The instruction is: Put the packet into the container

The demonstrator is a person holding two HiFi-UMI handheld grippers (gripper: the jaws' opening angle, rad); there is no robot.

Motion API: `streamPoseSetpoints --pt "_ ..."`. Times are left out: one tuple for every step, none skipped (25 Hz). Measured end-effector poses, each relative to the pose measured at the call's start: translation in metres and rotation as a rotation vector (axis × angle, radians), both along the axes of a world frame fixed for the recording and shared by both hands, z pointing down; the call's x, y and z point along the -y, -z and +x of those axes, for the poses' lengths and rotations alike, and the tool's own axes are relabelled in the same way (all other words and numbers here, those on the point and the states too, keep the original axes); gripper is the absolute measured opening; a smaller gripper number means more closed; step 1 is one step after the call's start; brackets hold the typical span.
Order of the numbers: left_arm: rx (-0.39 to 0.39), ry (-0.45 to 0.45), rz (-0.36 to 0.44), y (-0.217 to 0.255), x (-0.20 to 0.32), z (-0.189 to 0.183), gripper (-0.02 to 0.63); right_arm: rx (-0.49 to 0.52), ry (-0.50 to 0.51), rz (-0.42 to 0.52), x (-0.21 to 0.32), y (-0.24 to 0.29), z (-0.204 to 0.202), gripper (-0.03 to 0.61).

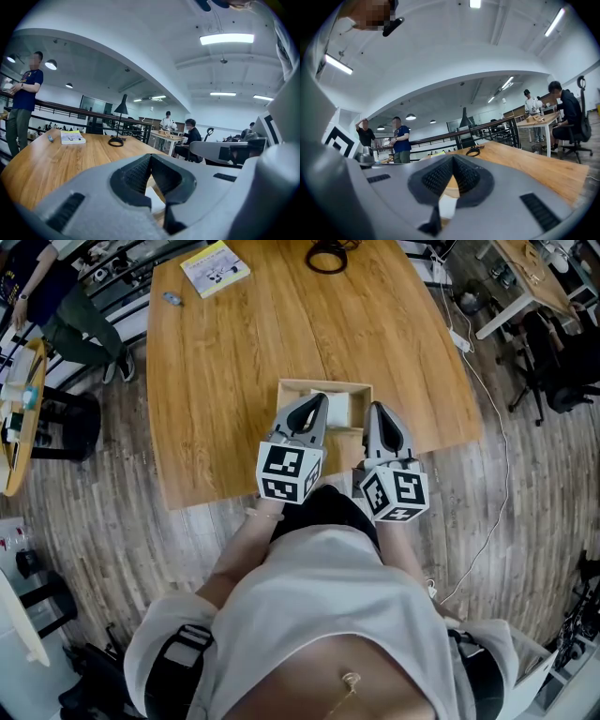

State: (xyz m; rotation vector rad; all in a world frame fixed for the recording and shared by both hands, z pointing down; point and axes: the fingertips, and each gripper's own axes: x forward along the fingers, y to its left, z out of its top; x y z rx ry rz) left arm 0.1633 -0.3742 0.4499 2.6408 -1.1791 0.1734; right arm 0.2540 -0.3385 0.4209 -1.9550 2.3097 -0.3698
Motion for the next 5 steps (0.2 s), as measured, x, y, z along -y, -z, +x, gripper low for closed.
streamPoseSetpoints --pt "0.000 -0.001 -0.001 -0.0001 -0.0002 -0.0002 0.009 -0.001 0.000 -0.001 0.0000 -0.0001 -0.0003 0.011" --pt "0.000 -0.002 -0.002 -0.0003 -0.0004 -0.0003 0.009 -0.001 0.000 -0.001 0.0000 -0.0003 -0.0005 0.011" --pt "0.000 -0.003 -0.003 -0.0007 -0.0005 -0.0004 0.009 -0.001 -0.001 -0.002 0.0002 -0.0004 -0.0006 0.011" --pt "0.000 -0.004 -0.005 -0.0010 -0.0007 -0.0005 0.009 -0.001 -0.001 -0.003 0.0004 -0.0004 -0.0006 0.011" --pt "0.000 -0.005 -0.006 -0.0014 -0.0008 -0.0006 0.009 -0.001 -0.002 -0.004 0.0007 -0.0005 -0.0006 0.011"
